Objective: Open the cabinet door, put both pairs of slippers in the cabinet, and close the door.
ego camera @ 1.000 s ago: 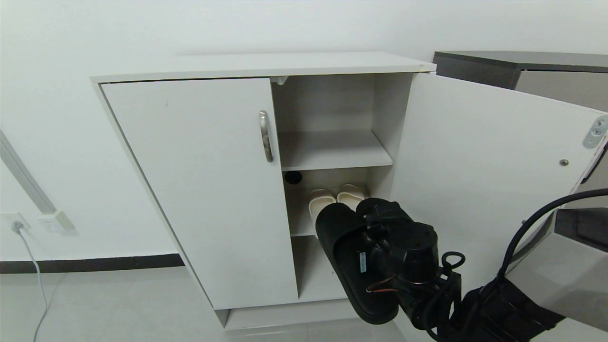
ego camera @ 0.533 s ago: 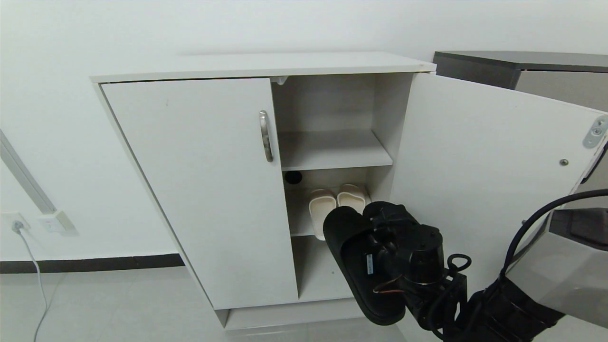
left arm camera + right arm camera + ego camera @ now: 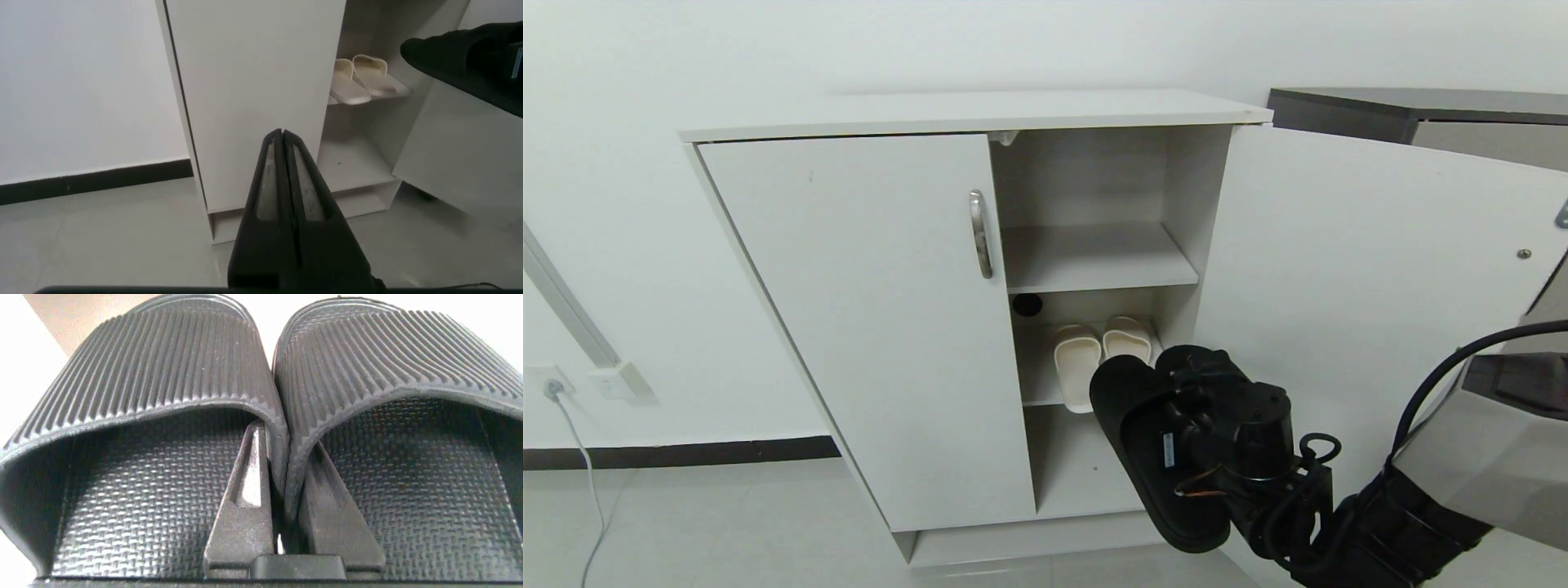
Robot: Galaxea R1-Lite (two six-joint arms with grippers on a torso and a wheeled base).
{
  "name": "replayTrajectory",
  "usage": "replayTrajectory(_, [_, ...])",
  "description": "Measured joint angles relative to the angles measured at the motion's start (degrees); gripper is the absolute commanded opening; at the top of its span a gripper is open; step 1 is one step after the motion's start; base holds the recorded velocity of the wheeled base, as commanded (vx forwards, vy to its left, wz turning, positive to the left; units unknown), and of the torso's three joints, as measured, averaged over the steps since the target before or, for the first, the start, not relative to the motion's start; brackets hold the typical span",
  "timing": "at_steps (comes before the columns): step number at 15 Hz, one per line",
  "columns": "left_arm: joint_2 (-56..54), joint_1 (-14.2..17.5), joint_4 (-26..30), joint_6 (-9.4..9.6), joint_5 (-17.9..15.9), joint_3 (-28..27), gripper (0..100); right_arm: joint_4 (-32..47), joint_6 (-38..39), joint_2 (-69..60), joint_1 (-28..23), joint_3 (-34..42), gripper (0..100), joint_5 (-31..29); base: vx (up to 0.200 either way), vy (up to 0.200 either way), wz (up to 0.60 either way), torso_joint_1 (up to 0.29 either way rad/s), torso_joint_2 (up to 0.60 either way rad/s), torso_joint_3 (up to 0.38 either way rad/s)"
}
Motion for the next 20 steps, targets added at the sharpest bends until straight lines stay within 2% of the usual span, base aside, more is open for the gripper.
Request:
replayTrajectory(9, [0.0, 0.0, 0.0, -0.06, 0.02, 0.0, 0, 0.0, -0.06, 0.0, 0.0, -0.2, 0, 0.02, 0.0, 0.0, 0.0, 0.0, 0.0, 0.0])
replayTrajectory(13, [0.0, 0.0, 0.0, -0.02, 0.02, 0.0, 0, 1.46, 0.02, -0.34, 2.32, -2.51, 0, -0.11, 0.0, 0.0, 0.0, 0.0, 0.0, 0.0])
replayTrajectory(16, [0.0, 0.0, 0.0, 0.0, 0.0, 0.0, 0, 10.79, 3.3, -0.89, 5.3, -9.57, 0, -0.66, 0.0, 0.0, 0.0, 0.0, 0.0, 0.0])
replayTrajectory(18, [0.0, 0.0, 0.0, 0.0, 0.0, 0.0, 0, 21.91, 6.18, -2.49, 6.38, -15.6, 0, -2.16, 0.0, 0.0, 0.0, 0.0, 0.0, 0.0])
replayTrajectory(20, [0.0, 0.0, 0.0, 0.0, -0.02, 0.0, 0, 32.61, 8.59, -4.36, 7.0, -22.69, 0, -6.22, 0.0, 0.0, 0.0, 0.0, 0.0, 0.0])
